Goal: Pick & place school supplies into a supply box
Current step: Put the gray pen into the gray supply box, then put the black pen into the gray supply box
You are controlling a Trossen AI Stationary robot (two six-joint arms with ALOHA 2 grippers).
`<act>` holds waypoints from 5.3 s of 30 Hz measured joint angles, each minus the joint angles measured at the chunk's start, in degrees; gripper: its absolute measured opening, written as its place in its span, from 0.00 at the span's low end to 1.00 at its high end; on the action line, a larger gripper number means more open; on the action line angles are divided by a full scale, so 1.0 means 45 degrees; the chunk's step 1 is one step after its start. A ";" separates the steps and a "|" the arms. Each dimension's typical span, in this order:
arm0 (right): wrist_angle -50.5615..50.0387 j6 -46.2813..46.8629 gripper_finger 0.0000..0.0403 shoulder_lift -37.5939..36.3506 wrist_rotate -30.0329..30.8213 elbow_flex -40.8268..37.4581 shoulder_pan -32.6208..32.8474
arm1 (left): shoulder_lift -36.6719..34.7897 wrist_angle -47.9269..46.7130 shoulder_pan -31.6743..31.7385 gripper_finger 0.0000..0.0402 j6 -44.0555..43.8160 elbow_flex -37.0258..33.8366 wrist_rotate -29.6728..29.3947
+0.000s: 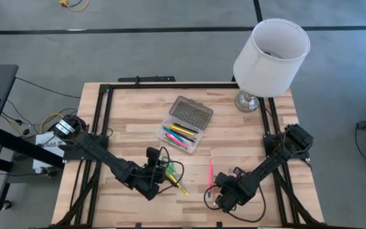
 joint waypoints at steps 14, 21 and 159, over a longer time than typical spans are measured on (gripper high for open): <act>-0.0058 -0.0322 0.23 0.0001 -0.0245 -0.0034 -0.0010 | 0.0002 0.0020 0.0203 0.28 0.0009 0.0000 0.0038; -0.0044 -0.0355 0.17 0.0012 -0.0265 -0.0034 0.0000 | 0.0002 0.0021 0.0203 0.28 0.0012 0.0000 0.0039; 0.4250 -1.4348 0.19 0.0028 0.1804 0.2723 -0.9694 | 0.0002 -0.7279 -0.0142 0.28 -0.6773 -0.0272 -0.3002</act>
